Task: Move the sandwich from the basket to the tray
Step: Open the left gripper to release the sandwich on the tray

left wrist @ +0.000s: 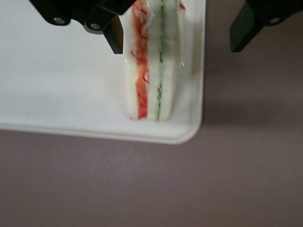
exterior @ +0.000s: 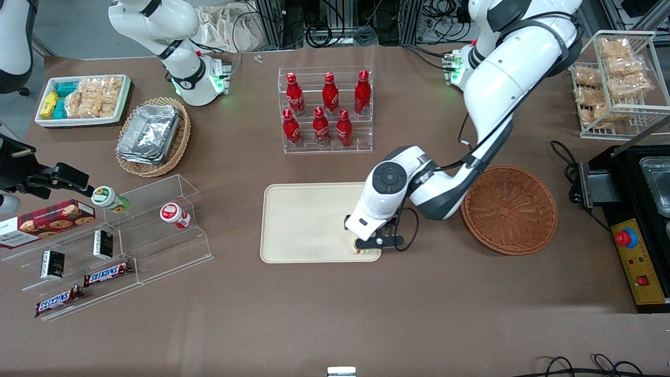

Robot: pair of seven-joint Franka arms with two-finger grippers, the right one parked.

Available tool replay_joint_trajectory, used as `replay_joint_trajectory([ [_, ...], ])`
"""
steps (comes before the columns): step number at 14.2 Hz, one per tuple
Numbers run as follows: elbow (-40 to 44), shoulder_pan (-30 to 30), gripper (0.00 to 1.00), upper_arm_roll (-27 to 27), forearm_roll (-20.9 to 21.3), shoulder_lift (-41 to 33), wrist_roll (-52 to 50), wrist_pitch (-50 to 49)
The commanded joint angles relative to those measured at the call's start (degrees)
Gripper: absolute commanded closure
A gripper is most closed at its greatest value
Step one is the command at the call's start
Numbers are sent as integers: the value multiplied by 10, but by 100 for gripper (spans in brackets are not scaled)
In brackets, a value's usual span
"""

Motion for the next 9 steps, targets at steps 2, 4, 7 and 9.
replay_joint_trajectory([
  [2, -12, 47, 0, -10, -25, -76, -3, -67],
  [4, -30, 90, 0, -24, -62, -121, 14, -95],
  [7, -76, 169, 0, -54, -128, -208, 40, -123],
  [9, -88, 196, 0, -59, -154, -252, 42, -167],
])
